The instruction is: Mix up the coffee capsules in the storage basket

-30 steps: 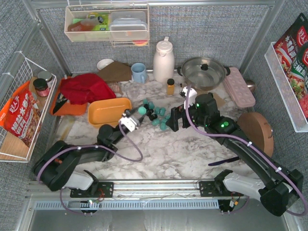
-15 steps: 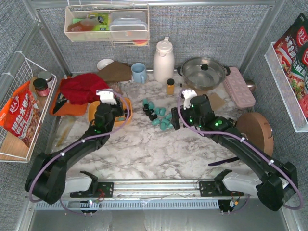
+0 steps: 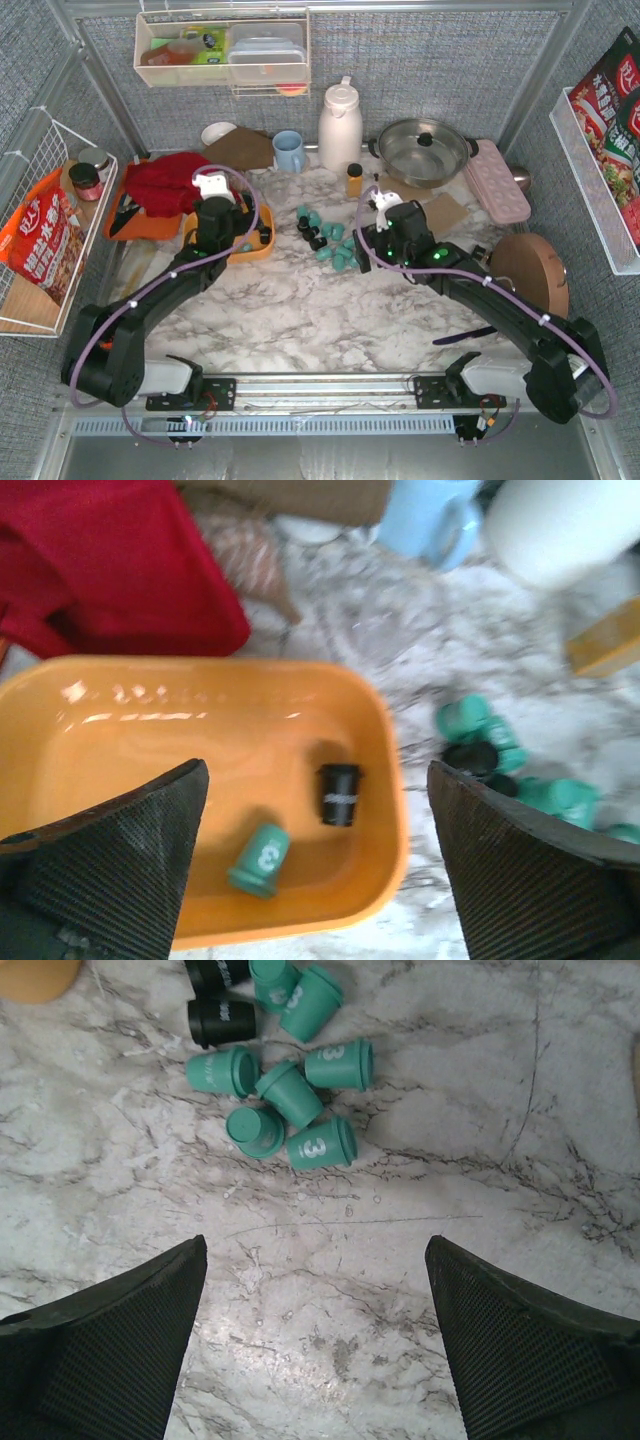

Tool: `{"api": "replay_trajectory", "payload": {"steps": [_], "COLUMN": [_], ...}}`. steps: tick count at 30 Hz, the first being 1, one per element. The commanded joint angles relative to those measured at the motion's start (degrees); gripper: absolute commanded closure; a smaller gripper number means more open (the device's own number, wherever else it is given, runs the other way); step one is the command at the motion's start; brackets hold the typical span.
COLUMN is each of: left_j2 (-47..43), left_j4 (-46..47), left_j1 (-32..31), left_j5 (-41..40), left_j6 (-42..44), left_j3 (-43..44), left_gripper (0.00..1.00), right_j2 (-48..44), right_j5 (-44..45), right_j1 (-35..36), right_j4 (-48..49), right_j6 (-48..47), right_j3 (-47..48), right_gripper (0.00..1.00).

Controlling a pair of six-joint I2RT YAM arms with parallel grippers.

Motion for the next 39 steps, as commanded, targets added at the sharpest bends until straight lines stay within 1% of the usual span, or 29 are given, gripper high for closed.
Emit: {"api": "replay_trajectory", "payload": {"steps": [1,4,7,9,11,12,15,16,17,22,28,36,39], "left_j2": [-3.1,-4.9,-6.6,-8.3,-10.6,-11.9,-15.0,-15.6,-16.5,-19.7,-22.5,-24.3,-24.7], "left_j4": [-5.3,-11.1,-17.4,-19.9,-20.5,-20.3,-22.0,-23.3,-24.9,-30.1,-30.0,-26.6,-26.0], "left_j1": [0.0,0.0,0.1,0.1,0.0,0.0,0.0,0.0,0.0,0.0,0.0,0.0,0.0], "left_j5": [8.7,11.9,11.3,12.5,16.5,20.7,29.5,31.3,32.3,31.0,29.5,29.9,30.0], "left_j6": [-0.2,0.5,1.4,2.1,3.1,4.0,5.9,6.6,7.2,10.6,13.3,13.8,13.8], "left_j3": [4.2,6.8,8.4,8.7,8.1,7.6,7.6,8.3,8.9,9.1,6.4,3.2,2.8], "left_gripper": [0.01,0.01,0.01,0.01,0.01,0.01,0.01,0.01,0.01,0.01,0.01,0.01,0.01], "right_j2": [3.3,7.2,11.1,13.2,15.3,16.5,20.3,21.5,22.9,28.5,31.8,31.7,31.5], "right_j5": [2.2,2.3,2.0,2.4,3.6,4.5,6.6,7.5,8.6,13.4,21.2,22.7,19.2], "right_j1": [0.2,0.2,1.1,2.2,3.7,4.7,8.1,9.0,9.9,13.0,15.2,15.1,14.1], "right_j4": [3.6,4.4,5.4,5.9,6.2,6.4,6.9,7.1,7.5,7.3,3.3,2.8,4.8], "right_j6": [2.1,3.4,4.1,4.0,4.0,4.1,4.7,4.9,5.3,5.9,5.7,7.1,7.2], "right_j3": [-1.0,-0.3,0.9,1.8,2.8,3.6,5.3,6.9,7.8,11.3,14.6,12.9,11.5], "right_gripper": [0.05,0.06,0.07,0.11,0.15,0.18,0.3,0.34,0.35,0.35,0.37,0.4,0.41]}}
